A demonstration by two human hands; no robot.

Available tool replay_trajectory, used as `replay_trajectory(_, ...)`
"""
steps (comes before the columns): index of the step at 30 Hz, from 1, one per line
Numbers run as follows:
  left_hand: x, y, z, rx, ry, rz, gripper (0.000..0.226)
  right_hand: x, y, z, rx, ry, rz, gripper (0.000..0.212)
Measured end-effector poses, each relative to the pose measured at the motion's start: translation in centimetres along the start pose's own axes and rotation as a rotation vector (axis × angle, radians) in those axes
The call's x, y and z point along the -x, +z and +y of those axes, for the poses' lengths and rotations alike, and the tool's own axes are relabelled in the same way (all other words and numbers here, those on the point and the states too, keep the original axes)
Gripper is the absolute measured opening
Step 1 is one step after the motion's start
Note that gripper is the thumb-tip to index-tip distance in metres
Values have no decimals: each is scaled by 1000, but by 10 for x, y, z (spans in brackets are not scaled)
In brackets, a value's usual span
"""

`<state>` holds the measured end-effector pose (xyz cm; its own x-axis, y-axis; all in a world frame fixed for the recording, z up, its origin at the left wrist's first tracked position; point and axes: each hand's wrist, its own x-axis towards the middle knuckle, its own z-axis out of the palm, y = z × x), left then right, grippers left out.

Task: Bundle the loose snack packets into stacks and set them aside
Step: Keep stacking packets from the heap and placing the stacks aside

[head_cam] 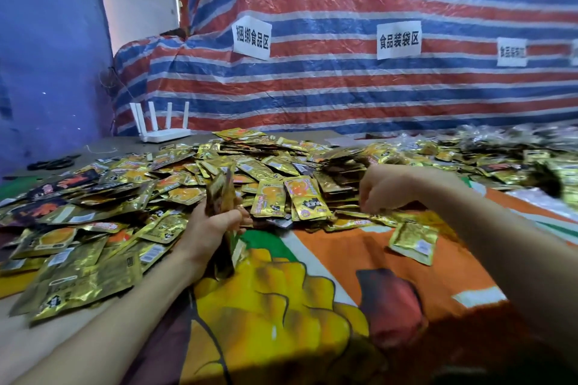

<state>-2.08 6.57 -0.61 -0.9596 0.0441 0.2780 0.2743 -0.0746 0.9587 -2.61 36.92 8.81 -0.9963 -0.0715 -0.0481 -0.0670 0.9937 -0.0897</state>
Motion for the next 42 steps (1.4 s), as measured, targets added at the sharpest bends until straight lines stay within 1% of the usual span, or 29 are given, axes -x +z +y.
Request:
replay_trajectory(2,-1,0,-2,-1,44,24,28,6,1,34,115,137,122,6)
replay_trajectory(4,-2,-1,-3,6,85,83,24,12,11,58,236,230,208,13)
replay_trajectory(6,-3,-3,-2,43,100,130,18,17,25,75,284,279,187,17)
replay_trajectory(7,-2,-4,-1,74,95,141,22,19,31,81,284,295,174,14)
replay_trajectory(9,-4,-7,-1,144,86,146,36,21,38,90,267,312,182,5)
replay_trajectory(11,-5,-8,-1,160,84,132,49,22,39,94,252,315,235,7)
replay_trajectory(13,-4,-7,0,139,92,106,55,22,35,96,244,326,288,13)
replay_trajectory(16,-2,-4,2,125,104,78,50,22,32,94,231,347,251,24)
replay_trajectory(19,0,-2,5,138,92,82,50,22,35,94,213,370,182,23)
replay_trajectory(21,1,-2,7,162,75,104,49,22,36,94,197,378,180,22)
replay_trajectory(26,3,-1,9,199,49,116,42,26,28,91,287,406,269,16)
replay_trajectory(30,3,-1,10,213,40,117,37,36,13,89,302,434,308,25)
replay_trajectory(31,4,-1,10,222,28,117,39,39,8,88,309,452,336,25)
replay_trajectory(33,4,-1,11,240,3,111,40,42,0,87,287,458,451,16)
replay_trajectory(34,5,-2,11,240,-1,109,35,42,-3,85,249,440,528,12)
replay_trajectory(35,5,-2,12,231,0,107,31,41,-5,83,200,414,609,18)
replay_trajectory(37,6,-2,14,213,1,89,39,39,-9,70,75,312,711,29)
replay_trajectory(39,6,-3,15,239,-26,39,46,37,-8,45,-148,127,700,33)
replay_trajectory(42,8,-2,18,309,-83,-62,45,30,2,-2,-509,-130,556,36)
